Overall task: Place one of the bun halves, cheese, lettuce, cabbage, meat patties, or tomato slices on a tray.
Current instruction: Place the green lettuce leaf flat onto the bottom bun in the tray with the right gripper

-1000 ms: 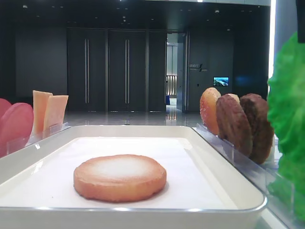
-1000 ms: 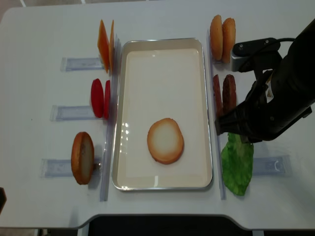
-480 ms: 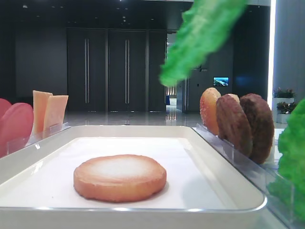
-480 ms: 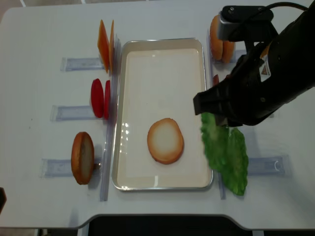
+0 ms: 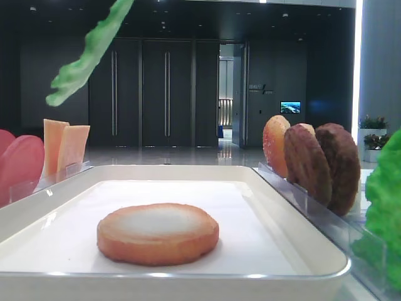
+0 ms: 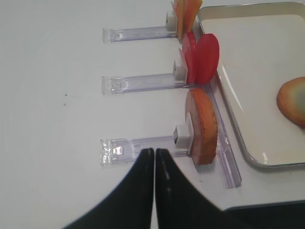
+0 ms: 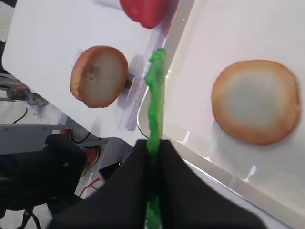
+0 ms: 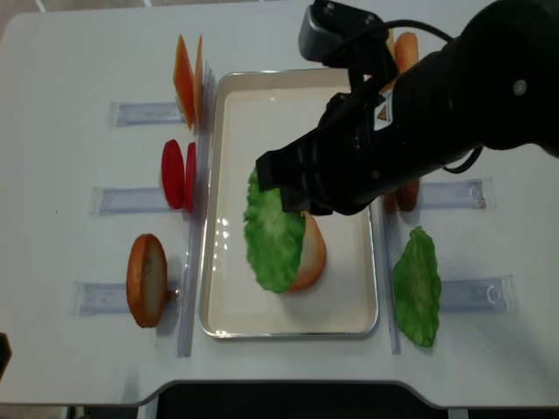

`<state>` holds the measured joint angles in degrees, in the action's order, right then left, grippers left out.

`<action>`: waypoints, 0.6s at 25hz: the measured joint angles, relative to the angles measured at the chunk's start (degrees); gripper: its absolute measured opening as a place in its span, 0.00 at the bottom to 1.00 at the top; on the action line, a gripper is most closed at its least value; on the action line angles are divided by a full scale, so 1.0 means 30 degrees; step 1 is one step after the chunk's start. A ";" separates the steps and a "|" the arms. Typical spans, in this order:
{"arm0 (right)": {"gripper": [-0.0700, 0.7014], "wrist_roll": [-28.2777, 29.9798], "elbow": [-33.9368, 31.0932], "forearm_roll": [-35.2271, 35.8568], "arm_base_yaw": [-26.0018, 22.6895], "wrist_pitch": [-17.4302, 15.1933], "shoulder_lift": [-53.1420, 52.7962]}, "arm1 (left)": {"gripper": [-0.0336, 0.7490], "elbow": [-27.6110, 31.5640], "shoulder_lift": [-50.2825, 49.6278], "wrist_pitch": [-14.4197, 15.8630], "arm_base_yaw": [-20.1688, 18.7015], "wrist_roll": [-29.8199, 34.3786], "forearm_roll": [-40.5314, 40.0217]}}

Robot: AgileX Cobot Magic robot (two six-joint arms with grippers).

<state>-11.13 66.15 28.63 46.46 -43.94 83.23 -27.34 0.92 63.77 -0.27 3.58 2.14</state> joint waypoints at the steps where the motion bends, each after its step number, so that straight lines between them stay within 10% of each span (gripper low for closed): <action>1: 0.12 0.0723 0.0000 0.0600 0.0000 0.0218 0.0275 | 0.04 0.0000 0.0000 0.0000 0.0000 0.0000 0.0000; 15: 0.12 0.8269 0.0000 0.7150 -0.1278 0.0878 0.3774 | 0.04 0.0000 0.0000 0.0000 0.0000 0.0000 0.0000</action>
<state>13.68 66.15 50.08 42.62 -41.31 94.55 -27.34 0.92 63.77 -0.27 3.58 2.14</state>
